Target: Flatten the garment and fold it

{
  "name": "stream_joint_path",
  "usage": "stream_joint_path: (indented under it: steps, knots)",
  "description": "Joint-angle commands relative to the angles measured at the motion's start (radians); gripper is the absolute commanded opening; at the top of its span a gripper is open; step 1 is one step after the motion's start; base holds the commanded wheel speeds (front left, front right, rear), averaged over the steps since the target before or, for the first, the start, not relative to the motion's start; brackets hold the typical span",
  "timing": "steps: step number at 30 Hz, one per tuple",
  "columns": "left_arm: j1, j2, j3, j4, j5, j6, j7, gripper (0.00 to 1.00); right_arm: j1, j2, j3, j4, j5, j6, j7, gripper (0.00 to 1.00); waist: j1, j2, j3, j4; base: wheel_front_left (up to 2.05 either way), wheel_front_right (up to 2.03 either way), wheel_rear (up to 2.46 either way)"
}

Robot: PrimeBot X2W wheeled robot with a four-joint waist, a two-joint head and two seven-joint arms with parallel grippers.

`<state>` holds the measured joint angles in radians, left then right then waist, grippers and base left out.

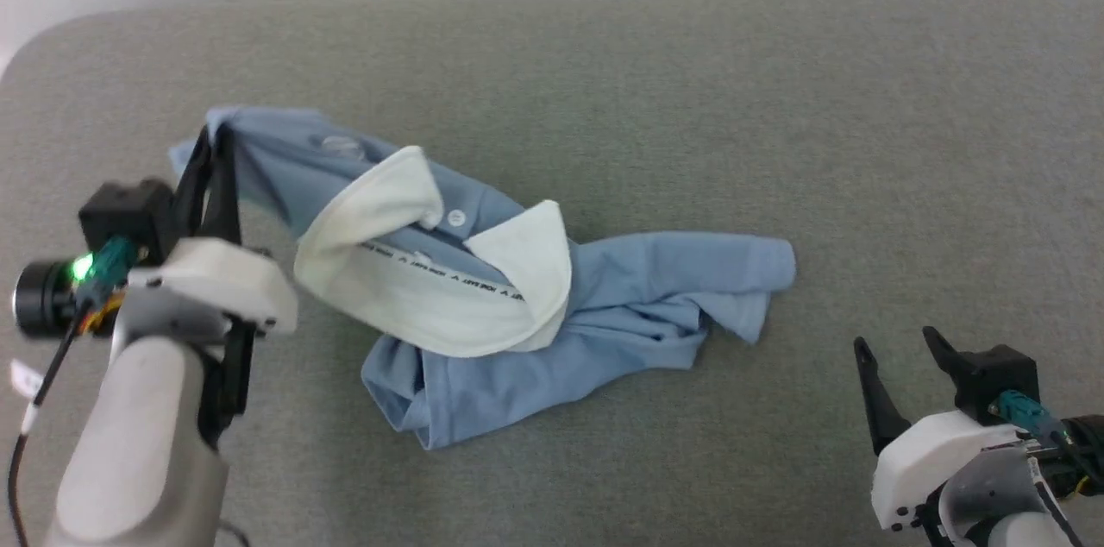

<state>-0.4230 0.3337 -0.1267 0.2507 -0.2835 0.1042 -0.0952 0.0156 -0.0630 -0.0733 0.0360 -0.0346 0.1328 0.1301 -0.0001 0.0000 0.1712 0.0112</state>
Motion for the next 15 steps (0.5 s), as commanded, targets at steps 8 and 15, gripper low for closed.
stream_joint_path:
  steps: [8, 15]
  knots:
    - [0.241, -0.009, -0.010, 0.078, -0.021, 0.054, 0.147, 1.00, -0.001, -0.003, 0.030, 0.015, 0.005, -0.002, 0.004, 1.00, 0.0001, 0.0000, -0.006, 0.062, 0.00, 0.00, 0.00]
    - [0.235, -0.062, 0.004, 0.090, -0.038, 0.058, -0.038, 1.00, -0.072, -0.062, 0.072, 0.015, 0.027, -0.002, 0.023, 1.00, 0.0001, 0.0000, -0.006, 0.108, 0.00, 0.00, 0.00]
